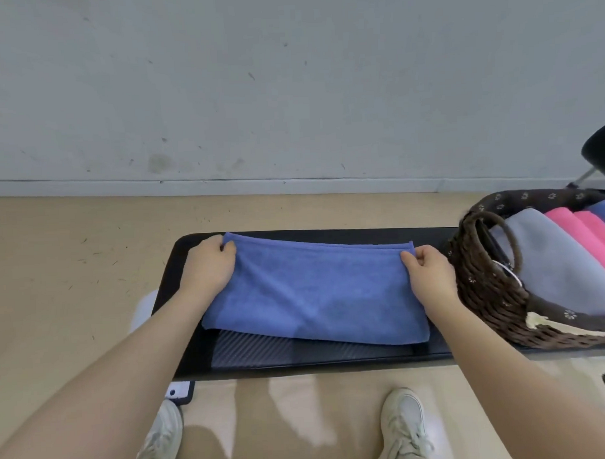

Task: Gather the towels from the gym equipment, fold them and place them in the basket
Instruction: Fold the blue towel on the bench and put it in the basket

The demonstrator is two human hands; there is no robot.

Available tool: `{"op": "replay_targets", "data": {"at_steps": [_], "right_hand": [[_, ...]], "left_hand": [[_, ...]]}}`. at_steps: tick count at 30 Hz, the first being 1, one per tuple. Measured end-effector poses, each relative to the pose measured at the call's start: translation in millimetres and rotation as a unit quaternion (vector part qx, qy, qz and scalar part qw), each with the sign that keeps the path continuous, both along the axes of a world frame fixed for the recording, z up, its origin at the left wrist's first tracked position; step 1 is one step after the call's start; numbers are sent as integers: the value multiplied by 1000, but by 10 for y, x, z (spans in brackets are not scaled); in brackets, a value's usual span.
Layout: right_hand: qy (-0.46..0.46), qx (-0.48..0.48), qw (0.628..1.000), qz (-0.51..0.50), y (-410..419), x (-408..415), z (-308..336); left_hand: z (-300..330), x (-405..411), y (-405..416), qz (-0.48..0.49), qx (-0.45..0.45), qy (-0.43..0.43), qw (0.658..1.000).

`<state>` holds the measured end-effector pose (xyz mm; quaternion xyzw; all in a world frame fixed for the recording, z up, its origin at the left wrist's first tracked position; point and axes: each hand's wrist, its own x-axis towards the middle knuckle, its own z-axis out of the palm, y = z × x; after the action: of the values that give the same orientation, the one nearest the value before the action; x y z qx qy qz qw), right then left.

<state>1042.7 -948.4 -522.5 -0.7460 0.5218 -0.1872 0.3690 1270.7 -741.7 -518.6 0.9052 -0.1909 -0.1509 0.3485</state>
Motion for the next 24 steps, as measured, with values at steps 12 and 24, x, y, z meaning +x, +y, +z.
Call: {"op": "replay_targets", "data": {"at_steps": [12,24], "right_hand": [[216,-298,929,27,315,275,93],[310,-180,899,253,624,173,-170]], "left_hand": [[58,-387,-149,-77,116,-310,941],[-200,-510,35,-299,223,-191,908]]}}
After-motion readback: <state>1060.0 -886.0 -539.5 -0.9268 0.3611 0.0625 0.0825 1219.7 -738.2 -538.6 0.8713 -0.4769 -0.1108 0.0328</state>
